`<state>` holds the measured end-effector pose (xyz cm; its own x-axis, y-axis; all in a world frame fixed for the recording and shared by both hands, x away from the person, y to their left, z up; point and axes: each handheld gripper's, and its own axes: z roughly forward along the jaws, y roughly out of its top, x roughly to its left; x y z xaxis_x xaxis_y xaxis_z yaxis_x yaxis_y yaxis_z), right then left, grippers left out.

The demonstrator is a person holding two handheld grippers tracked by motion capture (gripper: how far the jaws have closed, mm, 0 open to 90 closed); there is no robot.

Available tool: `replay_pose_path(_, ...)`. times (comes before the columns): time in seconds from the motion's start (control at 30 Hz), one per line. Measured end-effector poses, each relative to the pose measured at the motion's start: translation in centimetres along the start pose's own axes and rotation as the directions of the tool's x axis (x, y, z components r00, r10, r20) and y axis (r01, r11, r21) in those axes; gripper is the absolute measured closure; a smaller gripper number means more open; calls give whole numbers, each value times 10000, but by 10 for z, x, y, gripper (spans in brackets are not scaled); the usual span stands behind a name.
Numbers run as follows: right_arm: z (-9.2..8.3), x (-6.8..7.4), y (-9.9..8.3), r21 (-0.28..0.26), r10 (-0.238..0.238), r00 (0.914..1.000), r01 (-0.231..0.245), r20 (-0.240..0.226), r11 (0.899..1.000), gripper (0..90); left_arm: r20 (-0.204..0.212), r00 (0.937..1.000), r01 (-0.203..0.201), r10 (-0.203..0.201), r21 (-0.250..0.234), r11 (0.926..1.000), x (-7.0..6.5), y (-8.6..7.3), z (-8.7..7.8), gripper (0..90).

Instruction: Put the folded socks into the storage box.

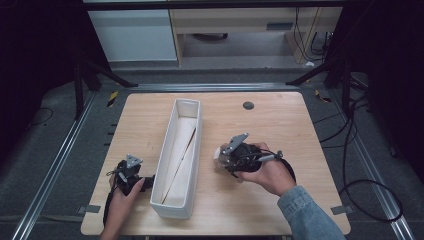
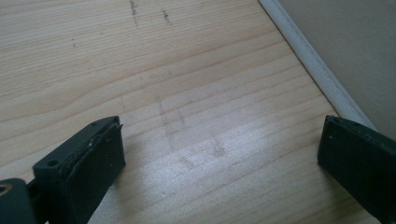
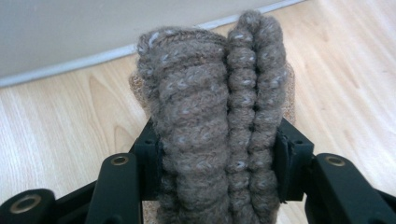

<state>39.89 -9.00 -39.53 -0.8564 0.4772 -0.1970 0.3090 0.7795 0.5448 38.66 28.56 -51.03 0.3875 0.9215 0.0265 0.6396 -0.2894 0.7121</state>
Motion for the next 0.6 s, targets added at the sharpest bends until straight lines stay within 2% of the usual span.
replay_pose_path(0.13,-8,-4,7,-164,117,9999,-115,126,9998,485,30,10000,-35,35,-6,10000,-2,-1,-1,0)
replay_pose_path(0.17,-15,-6,12,-291,213,9997,-210,102,9994,488,43,10000,-49,49,14,10000,-3,-1,-1,0)
replay_pose_path(0.37,-34,-6,30,-708,169,9997,-155,183,9974,489,43,10000,-27,27,-28,10000,-7,-3,-3,0)
replay_pose_path(0.6,-49,-3,49,-835,-10,9992,44,407,9965,489,59,10000,-44,44,-16,10000,-9,-4,-4,0)
